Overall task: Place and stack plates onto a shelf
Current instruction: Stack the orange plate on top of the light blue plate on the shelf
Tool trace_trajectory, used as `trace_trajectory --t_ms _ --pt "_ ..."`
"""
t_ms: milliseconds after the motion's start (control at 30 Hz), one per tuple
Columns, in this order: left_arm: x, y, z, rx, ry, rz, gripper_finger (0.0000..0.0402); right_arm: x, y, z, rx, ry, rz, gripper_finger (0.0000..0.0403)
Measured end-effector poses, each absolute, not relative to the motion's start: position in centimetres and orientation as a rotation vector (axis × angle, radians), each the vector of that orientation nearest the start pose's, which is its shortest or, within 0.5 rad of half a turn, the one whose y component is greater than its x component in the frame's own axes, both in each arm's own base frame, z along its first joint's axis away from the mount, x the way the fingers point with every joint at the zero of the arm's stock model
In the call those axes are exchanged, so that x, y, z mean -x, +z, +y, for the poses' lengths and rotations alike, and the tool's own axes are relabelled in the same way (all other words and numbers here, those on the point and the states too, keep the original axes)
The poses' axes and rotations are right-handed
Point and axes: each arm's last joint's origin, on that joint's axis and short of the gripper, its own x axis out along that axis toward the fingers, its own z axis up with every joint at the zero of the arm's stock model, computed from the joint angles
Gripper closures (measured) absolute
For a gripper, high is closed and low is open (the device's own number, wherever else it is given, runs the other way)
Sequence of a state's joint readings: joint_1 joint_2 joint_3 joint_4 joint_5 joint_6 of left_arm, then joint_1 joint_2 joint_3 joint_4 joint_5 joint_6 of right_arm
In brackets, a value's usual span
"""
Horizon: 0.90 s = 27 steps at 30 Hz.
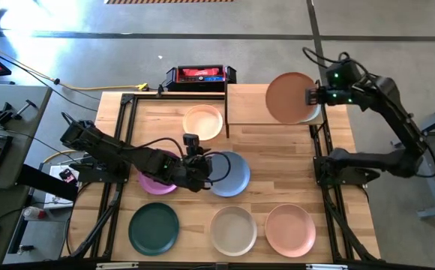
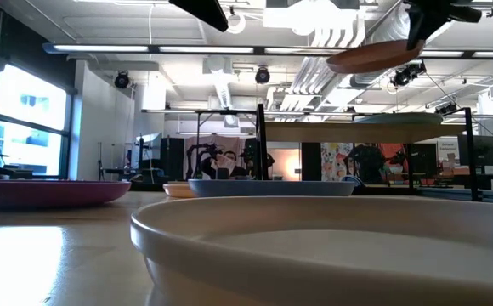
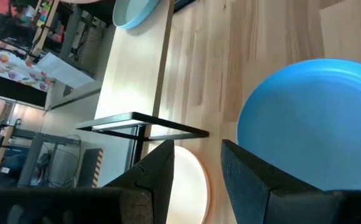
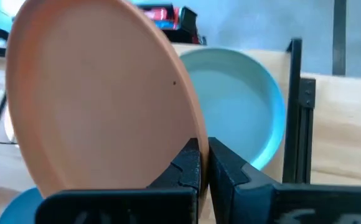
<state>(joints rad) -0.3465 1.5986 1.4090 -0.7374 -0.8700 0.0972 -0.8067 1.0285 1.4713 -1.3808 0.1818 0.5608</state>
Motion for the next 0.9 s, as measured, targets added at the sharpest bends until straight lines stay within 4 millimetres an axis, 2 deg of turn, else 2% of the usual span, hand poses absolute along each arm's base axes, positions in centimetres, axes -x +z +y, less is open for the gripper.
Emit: trace_trajectory --t_ms 133,267,433,733,900 --pt "-32.0 31.1 -8.9 -0.622 0.457 0.798 0.0280 -8.1 39.0 -10.7 -0.823 -1.195 0.676 0.0403" --pt "-32.0 31.1 -8.8 -0.621 0.461 0.800 0.0280 -7.3 37.2 -11.2 -0.892 -1.183 0.605 0.0403" --pt "-32.0 31.1 -8.8 -0.620 0.461 0.799 0.0280 -6.1 35.5 -11.1 -0.968 -1.249 0.542 0.0403" --pt "-32.0 31.1 -8.8 -0.606 0.465 0.796 0.0280 -4.6 34.8 -11.2 -1.061 -1.382 0.418 0.0403" --pt "-32.0 31.1 -8.8 -0.605 0.463 0.796 0.0280 -4.5 34.9 -11.6 -1.081 -1.411 0.377 0.0403"
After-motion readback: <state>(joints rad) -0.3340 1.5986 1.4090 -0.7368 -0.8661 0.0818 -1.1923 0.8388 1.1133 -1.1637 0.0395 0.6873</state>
